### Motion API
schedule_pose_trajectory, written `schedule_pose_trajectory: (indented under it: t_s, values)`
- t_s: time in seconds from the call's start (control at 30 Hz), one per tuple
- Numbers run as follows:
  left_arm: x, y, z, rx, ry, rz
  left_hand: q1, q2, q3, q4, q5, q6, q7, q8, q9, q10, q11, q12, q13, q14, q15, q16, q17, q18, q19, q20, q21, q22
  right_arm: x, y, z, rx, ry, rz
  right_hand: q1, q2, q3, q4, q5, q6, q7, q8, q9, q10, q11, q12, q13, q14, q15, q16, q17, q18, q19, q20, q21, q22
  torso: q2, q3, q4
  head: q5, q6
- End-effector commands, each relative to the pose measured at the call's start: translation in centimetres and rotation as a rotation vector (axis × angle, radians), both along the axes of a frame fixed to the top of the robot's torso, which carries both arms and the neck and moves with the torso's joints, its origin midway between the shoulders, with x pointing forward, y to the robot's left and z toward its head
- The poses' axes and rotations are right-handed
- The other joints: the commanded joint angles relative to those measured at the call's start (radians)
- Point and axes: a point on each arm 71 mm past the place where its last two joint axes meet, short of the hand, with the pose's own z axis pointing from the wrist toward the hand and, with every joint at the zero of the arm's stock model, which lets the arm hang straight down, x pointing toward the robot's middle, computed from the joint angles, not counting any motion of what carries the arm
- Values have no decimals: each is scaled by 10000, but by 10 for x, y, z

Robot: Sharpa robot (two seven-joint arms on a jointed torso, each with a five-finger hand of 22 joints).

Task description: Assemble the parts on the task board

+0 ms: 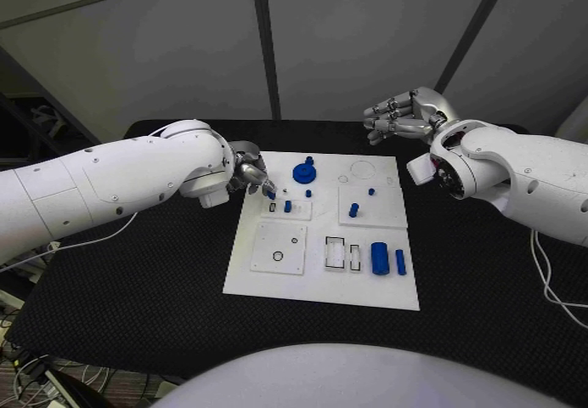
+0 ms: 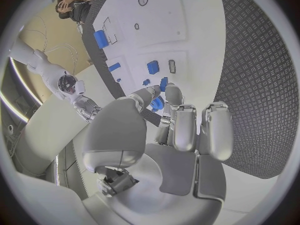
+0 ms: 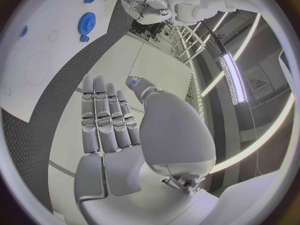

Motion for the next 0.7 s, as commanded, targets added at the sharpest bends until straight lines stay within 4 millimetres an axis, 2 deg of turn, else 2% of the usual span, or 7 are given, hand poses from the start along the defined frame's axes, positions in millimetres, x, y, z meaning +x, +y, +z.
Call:
schedule_pose_trajectory:
  t_s: [0.03, 0.17, 0.7]
  values:
    - [-1, -1, 0, 275, -390, -81, 21, -76, 998, -1047, 68, 26, -27, 43, 24, 275, -200, 66, 11, 509, -74, 48, 683, -382, 90, -12, 68, 1356, 0, 0, 1, 10, -36, 67, -76, -10, 9, 62, 67, -59, 23, 21, 12, -68, -14, 37, -12, -35, -9, -43, 14, 8, -51, 15, -7, 17, 4, -2, 4, 7, 1]
    - [-5, -1, -4, 374, -297, -21, 31, -70, 1004, -1049, 97, 31, -28, 54, 34, 288, -203, 72, 20, 510, -77, 50, 685, -388, 105, -14, 87, 1373, 0, 0, 1, 10, -33, 71, -82, -3, 11, 68, 75, -56, 21, 25, 13, -67, -16, 41, -11, -31, -11, -43, 17, 11, -49, 17, -7, 17, 10, -9, 3, 13, 1]
    - [-12, -2, -11, 580, 59, -133, 41, -70, 1015, -1053, 139, 40, -31, 72, 50, 299, -208, 59, 5, 509, -82, 45, 681, -389, 111, -18, 93, 1380, 0, 0, 1, 6, -26, 72, -82, -3, 11, 68, 75, -56, 21, 25, 13, -67, -16, 41, -11, -31, -11, -43, 17, 11, -49, 17, -7, 17, 7, 0, -5, 23, 1]
